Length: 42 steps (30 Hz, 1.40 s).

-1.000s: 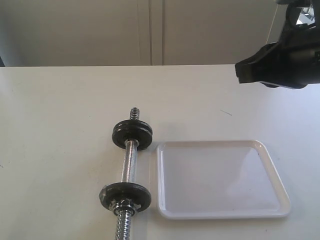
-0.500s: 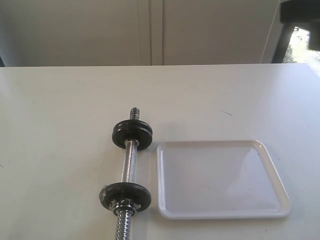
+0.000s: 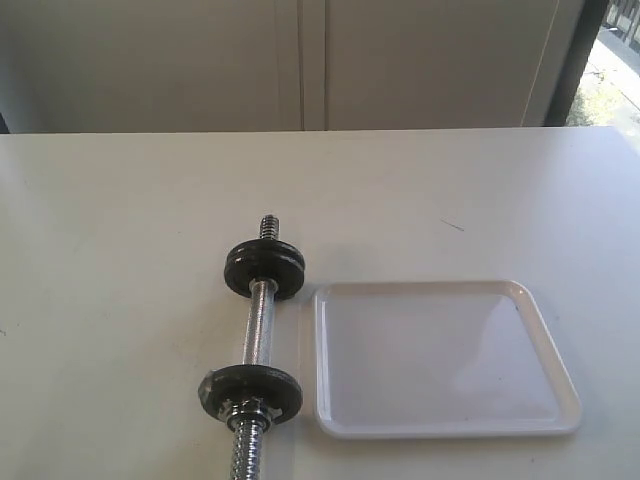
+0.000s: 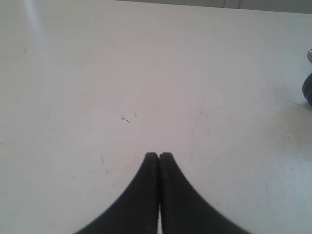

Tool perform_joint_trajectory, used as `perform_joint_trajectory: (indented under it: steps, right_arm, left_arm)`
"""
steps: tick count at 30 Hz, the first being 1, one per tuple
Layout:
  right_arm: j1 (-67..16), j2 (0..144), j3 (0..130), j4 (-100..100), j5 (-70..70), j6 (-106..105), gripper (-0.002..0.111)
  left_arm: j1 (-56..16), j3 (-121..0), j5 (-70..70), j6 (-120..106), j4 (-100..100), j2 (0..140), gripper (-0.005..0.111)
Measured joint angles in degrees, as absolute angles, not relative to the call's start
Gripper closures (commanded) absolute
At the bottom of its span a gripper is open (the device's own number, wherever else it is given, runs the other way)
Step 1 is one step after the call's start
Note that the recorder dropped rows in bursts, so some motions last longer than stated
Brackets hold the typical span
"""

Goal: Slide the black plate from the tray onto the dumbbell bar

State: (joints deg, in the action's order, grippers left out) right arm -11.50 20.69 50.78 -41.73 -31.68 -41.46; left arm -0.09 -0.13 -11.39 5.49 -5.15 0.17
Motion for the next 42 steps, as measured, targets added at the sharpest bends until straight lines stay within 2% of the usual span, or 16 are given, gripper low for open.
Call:
perform_joint_trajectory:
  steps: [8,16,23,30,34,37,42]
  right_arm:
    - [-11.5,16.3,29.7,-42.0,-30.3,-41.5,0.108]
    - [-11.5,10.9,15.7,-41.8,-29.7,-41.5,0.108]
    - [-9.0,1.5,8.1,-36.7,-20.6,-42.0,0.108]
    - [-6.9,0.4,1.9,-27.5,-7.8,-42.1,0.108]
    - [-6.7,0.4,0.4,-21.2,-8.1,-42.1,0.108]
    - [-5.4,0.4,0.4,-12.2,-15.4,-42.1,0.108]
    - [-3.3,0.4,0.4,-3.5,-17.7,-42.0,0.108]
  left_arm:
    - [-0.1,-0.1,-11.4,5.5,-5.1,0.2,0.107]
    - [-0.1,-0.1,-11.4,5.5,-5.1,0.2,0.107]
    - [-0.1,-0.1,-11.4,5.5,-5.1,0.2,0.107]
    - [-0.1,-0.1,-11.4,5.5,-5.1,0.2,0.107]
    - [-0.1,-0.1,-11.4,5.5,-5.1,0.2,0.107]
    - [-0.1,-0.1,-11.4,5.5,-5.1,0.2,0.107]
    - [-0.1,-0.1,-11.4,5.5,-5.1,0.2,0.107]
